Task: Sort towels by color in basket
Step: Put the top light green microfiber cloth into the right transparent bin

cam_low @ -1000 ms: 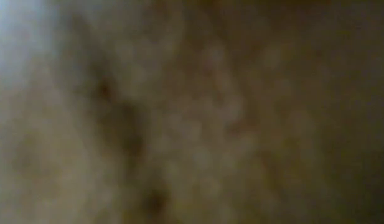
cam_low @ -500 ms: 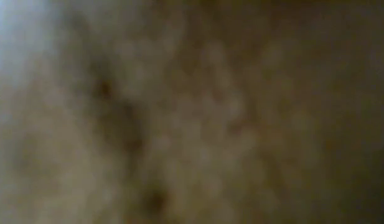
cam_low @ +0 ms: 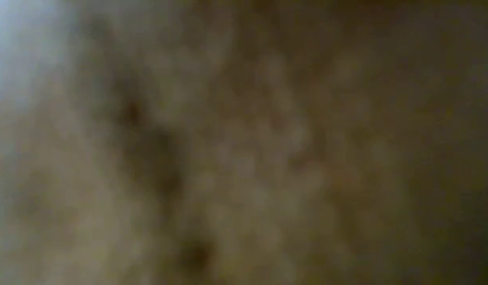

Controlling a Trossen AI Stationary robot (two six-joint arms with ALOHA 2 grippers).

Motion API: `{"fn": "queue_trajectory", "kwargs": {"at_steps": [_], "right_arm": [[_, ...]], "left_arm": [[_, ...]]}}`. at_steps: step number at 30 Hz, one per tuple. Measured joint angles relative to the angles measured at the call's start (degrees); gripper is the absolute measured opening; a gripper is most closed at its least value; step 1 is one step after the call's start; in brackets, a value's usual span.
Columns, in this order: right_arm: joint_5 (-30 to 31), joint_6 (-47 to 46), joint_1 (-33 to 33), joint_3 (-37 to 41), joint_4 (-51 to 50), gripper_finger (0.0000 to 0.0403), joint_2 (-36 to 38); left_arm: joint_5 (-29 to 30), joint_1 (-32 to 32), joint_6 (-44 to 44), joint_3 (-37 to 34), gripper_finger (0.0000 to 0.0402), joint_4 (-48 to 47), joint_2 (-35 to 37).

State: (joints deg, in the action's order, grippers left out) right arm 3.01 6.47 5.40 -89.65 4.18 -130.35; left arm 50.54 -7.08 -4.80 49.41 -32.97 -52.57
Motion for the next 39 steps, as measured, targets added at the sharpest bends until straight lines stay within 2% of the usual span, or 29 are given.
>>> {"fn": "queue_trajectory", "kwargs": {"at_steps": [3, 6, 12, 15, 18, 21, 24, 29, 32, 35, 39], "right_arm": [[0.06, -0.08, 0.70, -4.53, -4.67, 0.0244, -4.03], [0.93, -1.42, 1.11, -7.20, -7.38, 0.0204, -6.23], [4.90, -1.80, 1.08, -7.36, -11.56, 0.0076, -5.99], [11.32, -1.37, -0.25, -7.29, -18.26, 0.0026, -4.24], [17.60, -0.98, -1.94, -7.02, -27.02, 0.0026, -1.86], [22.94, -0.97, -3.87, -5.93, -35.40, 0.0047, 0.75], [28.45, -1.92, -5.35, 1.10, -37.32, 0.0051, 6.25], [31.28, -10.25, -6.91, 17.10, -34.48, 0.0028, 22.11], [33.59, -17.60, -9.15, 23.33, -34.44, 0.0028, 33.16], [37.96, -24.13, -11.99, 25.70, -38.02, 0.0040, 43.14], [47.32, -32.39, -15.66, 24.55, -46.14, 0.0041, 53.79]], "left_arm": [[-0.34, -0.37, 3.26, 0.02, 0.0137, -2.84, 0.20], [-0.41, -0.67, 5.98, 0.02, 0.0137, -5.39, 0.22], [-0.45, -0.65, 7.74, 0.02, 0.0137, -6.91, 0.21], [-0.45, -0.85, 7.78, 0.02, 0.0137, -6.96, 0.20], [-0.42, -1.27, 8.30, 0.02, 0.0137, -7.45, 0.19], [-0.28, -1.92, 10.06, -0.19, 0.0137, -8.09, 0.21], [-0.27, -2.87, 11.30, -2.78, 0.0137, -7.17, 0.26], [0.03, -3.29, 12.14, -8.73, 0.0137, -3.50, 0.08], [0.11, -3.27, 12.00, -12.16, 0.0137, 0.90, 0.08], [0.18, -3.27, 9.28, -15.23, 0.0137, 8.39, 0.08], [-1.01, -3.18, 0.90, -18.53, 0.0137, 22.01, 0.10]]}}
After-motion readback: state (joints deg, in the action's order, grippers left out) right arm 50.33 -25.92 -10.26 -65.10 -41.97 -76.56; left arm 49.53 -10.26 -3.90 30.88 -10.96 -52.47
